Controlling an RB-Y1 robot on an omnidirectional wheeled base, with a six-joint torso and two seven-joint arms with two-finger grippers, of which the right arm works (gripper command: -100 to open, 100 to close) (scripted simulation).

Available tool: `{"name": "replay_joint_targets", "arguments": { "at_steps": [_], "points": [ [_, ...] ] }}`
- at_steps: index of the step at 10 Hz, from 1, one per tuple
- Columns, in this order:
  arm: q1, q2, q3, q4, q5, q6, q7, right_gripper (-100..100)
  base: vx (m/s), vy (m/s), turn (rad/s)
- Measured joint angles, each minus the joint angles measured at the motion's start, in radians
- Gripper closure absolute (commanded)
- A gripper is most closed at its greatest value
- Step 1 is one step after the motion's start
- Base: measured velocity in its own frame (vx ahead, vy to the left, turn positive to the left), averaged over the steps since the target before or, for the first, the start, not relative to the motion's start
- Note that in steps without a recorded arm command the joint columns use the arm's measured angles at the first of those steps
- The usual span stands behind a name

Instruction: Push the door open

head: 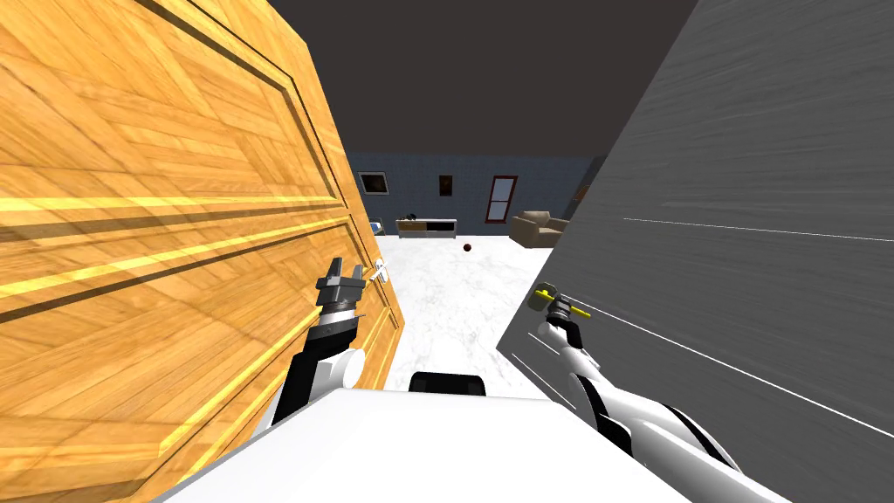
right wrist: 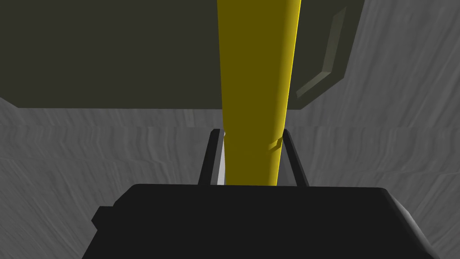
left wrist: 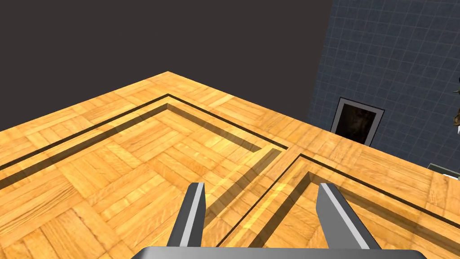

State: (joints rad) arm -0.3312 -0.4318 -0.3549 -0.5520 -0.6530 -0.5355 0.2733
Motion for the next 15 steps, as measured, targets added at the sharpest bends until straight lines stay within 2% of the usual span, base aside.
{"name": "replay_joint_targets", "arguments": {
  "at_steps": [1, 2, 3, 4, 5, 7, 8, 9, 10, 11, 12, 13, 15],
  "points": [
    [0.027, 0.011, -0.026, -0.059, -0.011, 0.019, 0.025, 100, 0.146, -0.022, -0.04],
    [0.031, 0.007, -0.035, -0.062, -0.016, 0.023, 0.035, 100, 0.167, 0.005, -0.044],
    [0.019, -0.006, -0.033, -0.027, -0.015, 0.009, 0.024, 100, 0.194, 0.005, -0.062],
    [0.029, 0.0, -0.05, -0.039, -0.022, 0.008, 0.034, 100, 0.206, 0.014, -0.068],
    [0.015, -0.015, -0.051, 0.001, -0.024, -0.003, 0.028, 100, 0.222, -0.002, -0.067],
    [0.016, -0.023, -0.06, 0.024, -0.027, -0.026, 0.02, 100, 0.104, -0.016, -0.026],
    [0.028, -0.022, -0.071, -0.003, -0.032, -0.016, 0.03, 100, 0.114, 0.009, -0.02],
    [0.023, -0.03, -0.076, 0.01, -0.035, -0.014, 0.032, 100, 0.195, 0.001, -0.071],
    [0.036, -0.023, -0.093, -0.008, -0.043, -0.006, 0.047, 100, 0.204, -0.014, -0.058],
    [0.037, -0.03, -0.097, 0.006, -0.046, -0.007, 0.047, 100, 0.202, 0.017, -0.067],
    [0.056, -0.025, -0.119, -0.029, -0.056, 0.005, 0.064, 100, 0.132, 0.022, -0.059],
    [0.046, -0.036, -0.12, -0.01, -0.056, -0.002, 0.063, 100, 0.152, -0.008, -0.035],
    [0.056, -0.042, -0.134, -0.003, -0.062, -0.011, 0.062, 100, 0.138, 0.007, -0.045]
  ]
}}
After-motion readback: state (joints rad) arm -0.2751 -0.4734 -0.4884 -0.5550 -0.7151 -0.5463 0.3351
